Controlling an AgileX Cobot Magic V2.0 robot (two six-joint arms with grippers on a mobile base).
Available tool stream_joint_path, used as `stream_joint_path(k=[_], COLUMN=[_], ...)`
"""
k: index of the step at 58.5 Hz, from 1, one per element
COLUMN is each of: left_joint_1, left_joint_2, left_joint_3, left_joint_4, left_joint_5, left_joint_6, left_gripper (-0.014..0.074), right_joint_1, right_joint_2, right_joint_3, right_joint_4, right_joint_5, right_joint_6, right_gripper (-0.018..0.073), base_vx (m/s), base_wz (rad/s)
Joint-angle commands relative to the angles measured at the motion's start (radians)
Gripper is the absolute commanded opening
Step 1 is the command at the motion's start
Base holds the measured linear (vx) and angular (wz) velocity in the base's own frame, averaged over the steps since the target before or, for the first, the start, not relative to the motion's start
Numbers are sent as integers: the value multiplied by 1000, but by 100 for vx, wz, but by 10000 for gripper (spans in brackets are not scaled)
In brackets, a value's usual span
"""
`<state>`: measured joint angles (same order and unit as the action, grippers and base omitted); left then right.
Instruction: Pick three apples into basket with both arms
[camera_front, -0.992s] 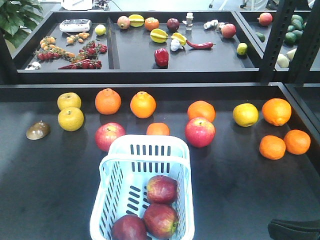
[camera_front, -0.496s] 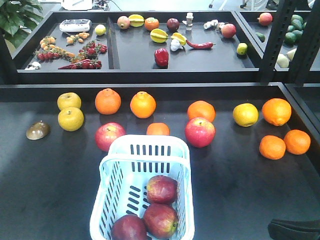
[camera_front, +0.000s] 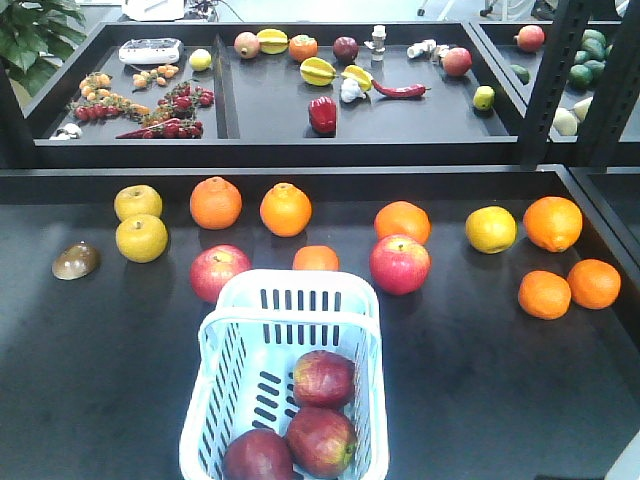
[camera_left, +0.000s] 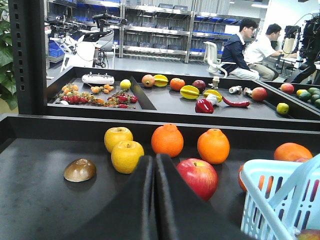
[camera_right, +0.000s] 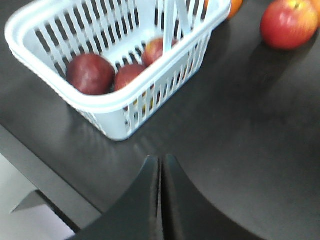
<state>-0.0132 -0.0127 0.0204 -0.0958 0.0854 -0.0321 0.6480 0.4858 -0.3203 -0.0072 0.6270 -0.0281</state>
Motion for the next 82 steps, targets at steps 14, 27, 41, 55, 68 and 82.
stream_joint_path(k=[14,27,41,55,68,82], left_joint_1=[4,4,4,4,4,4], left_joint_2=[-14,-14,-14,-13,-13,-13], left_joint_3=[-17,-17,-17,-17,-17,-17], left_joint_4=[-2,-2,-2,-2,-2,-2], left_joint_5=[-65,-65,-65,-64,-64,-64], left_joint_6=[-10,-10,-10,-10,-10,-10], left_gripper=[-6,-6,-6,-6,-6,-6], right_joint_1=[-141,-384,-530,-532,-532,-532], right_joint_2=[-114,-279,-435,-510,-510,-510], right_joint_3=[97,207,359,363,363,363], right_joint_4=[43,69,68,51,-79,-123], right_joint_5=[-229,-252,-317,-401,-733,-845], right_joint_6=[-2,71,211,230,225,222], right_gripper=[-5,-5,-5,-5,-5,-5], base_vx=[0,0,0,0,0,0], base_wz=[0,0,0,0,0,0])
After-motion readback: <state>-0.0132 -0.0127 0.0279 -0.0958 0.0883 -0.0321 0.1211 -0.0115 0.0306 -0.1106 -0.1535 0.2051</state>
